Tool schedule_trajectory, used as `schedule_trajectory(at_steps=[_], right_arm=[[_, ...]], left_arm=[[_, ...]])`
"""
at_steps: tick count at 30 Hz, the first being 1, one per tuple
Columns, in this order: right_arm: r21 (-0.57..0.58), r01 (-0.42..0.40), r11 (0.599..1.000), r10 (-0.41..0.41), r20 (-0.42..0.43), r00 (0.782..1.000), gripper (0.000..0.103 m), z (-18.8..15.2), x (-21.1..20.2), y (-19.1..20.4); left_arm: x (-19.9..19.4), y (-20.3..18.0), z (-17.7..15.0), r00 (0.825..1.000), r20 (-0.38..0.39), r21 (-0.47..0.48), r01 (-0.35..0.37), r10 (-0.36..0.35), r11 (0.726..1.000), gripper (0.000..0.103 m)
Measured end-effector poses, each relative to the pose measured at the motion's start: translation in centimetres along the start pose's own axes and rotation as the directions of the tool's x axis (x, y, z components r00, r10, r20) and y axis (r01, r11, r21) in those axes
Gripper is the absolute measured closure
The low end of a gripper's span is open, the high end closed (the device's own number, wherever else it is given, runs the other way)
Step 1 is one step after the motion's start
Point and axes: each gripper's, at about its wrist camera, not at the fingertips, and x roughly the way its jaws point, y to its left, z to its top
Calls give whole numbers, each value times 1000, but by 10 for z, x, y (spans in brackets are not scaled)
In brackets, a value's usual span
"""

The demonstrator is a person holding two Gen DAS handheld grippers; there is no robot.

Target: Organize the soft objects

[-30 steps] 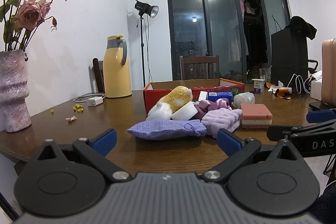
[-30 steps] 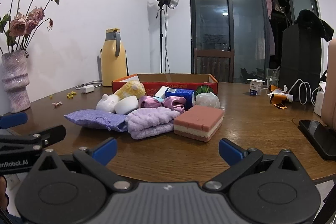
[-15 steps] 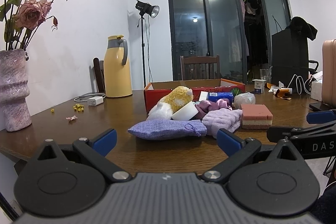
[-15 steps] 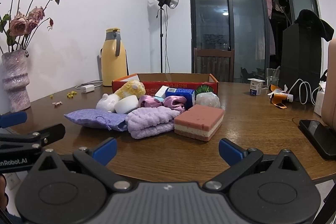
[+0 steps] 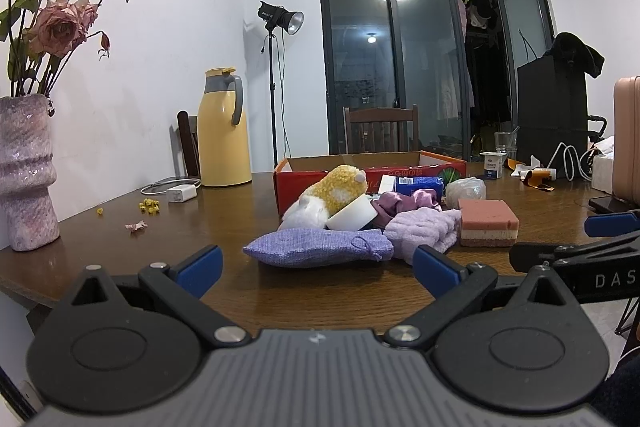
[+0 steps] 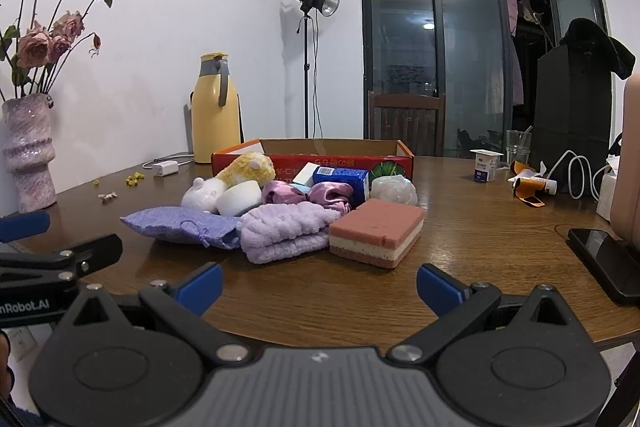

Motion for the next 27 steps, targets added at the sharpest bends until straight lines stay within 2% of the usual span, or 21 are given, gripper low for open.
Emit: schedule_trajectory(at_steps=[27], right_arm=[[-2, 4, 1000, -4, 1, 1000, 0, 2, 0, -2]], left_arm=[[0, 0, 1, 1000, 0, -1, -1, 1, 1000, 0]])
